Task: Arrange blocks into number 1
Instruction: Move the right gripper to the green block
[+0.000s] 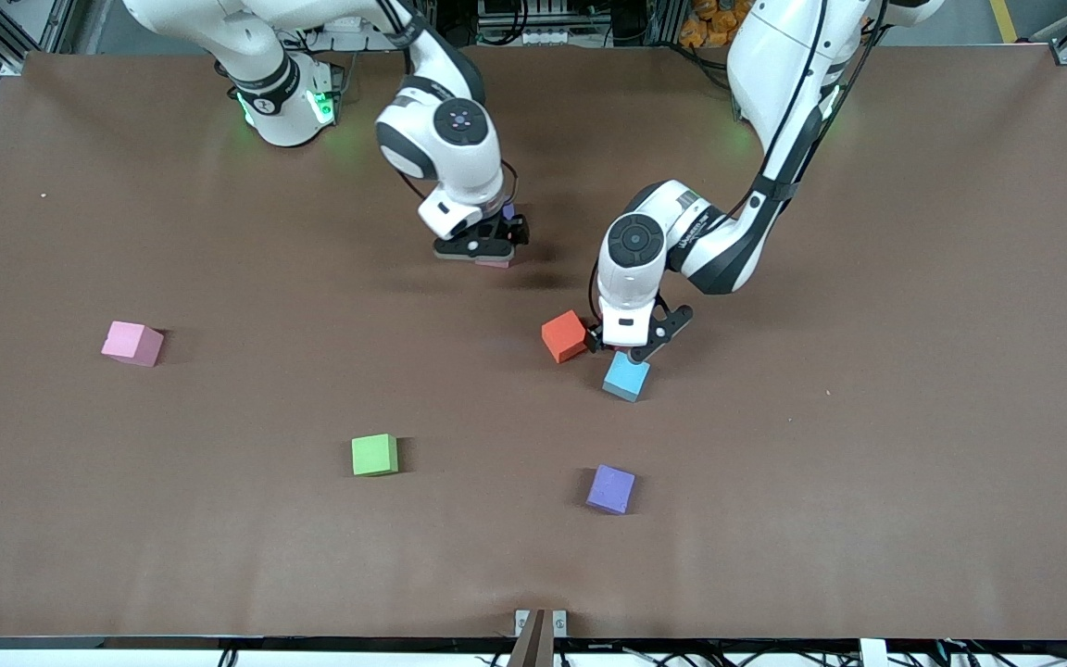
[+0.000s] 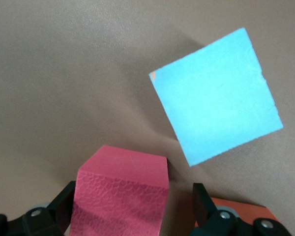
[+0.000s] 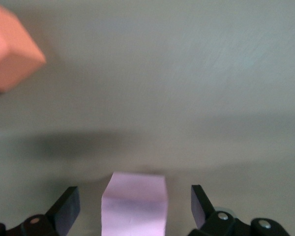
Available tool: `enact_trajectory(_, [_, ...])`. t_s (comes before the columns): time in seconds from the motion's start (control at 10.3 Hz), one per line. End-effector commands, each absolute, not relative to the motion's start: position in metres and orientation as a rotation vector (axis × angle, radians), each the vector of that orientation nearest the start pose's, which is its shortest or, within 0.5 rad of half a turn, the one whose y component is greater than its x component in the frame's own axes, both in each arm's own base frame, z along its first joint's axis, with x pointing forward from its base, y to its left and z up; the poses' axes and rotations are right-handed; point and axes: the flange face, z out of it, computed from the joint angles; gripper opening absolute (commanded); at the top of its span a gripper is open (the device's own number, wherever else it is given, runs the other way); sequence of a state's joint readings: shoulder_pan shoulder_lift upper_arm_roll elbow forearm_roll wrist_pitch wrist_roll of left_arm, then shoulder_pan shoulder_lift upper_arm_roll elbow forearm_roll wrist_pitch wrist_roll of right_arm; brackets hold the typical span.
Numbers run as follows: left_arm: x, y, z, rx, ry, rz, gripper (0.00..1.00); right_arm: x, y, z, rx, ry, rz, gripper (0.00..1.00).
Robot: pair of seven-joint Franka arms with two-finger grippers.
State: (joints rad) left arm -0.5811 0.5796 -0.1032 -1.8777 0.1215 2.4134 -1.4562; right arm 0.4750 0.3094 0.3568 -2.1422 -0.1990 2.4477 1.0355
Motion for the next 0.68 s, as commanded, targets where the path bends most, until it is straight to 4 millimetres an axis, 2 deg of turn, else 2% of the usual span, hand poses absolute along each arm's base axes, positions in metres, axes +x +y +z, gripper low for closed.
enact_trajectory(0.0, [0.492,-0.402,0.200,-2.914,-1.049,-0.036,1.00,0.444,0.375,0.315,-3.136,0.079,-0.127,1.00])
enact_trajectory(0.1, [0.491,-0.403,0.200,-2.921,-1.024,-0.034,0.90,0.474,0.348,0.324,-3.137,0.086,-0.145,1.00])
enact_trajectory(0.19, [0.492,-0.402,0.200,-2.913,-1.039,-0.033,0.19,0.505,0.317,0.329,-3.138,0.060,-0.167,1.00])
enact_trajectory(0.29, [0.492,-0.402,0.202,-2.907,-1.059,-0.033,0.00,0.530,0.289,0.327,-3.146,-0.002,-0.182,1.00])
enact_trajectory(0.49, [0.493,-0.402,0.208,-2.913,-1.043,-0.039,0.00,0.590,0.245,0.319,-3.155,-0.095,-0.219,1.00])
enact_trajectory(0.58, [0.496,-0.398,0.225,-2.905,-0.996,-0.035,0.00,0.615,0.244,0.314,-3.145,-0.097,-0.238,1.00])
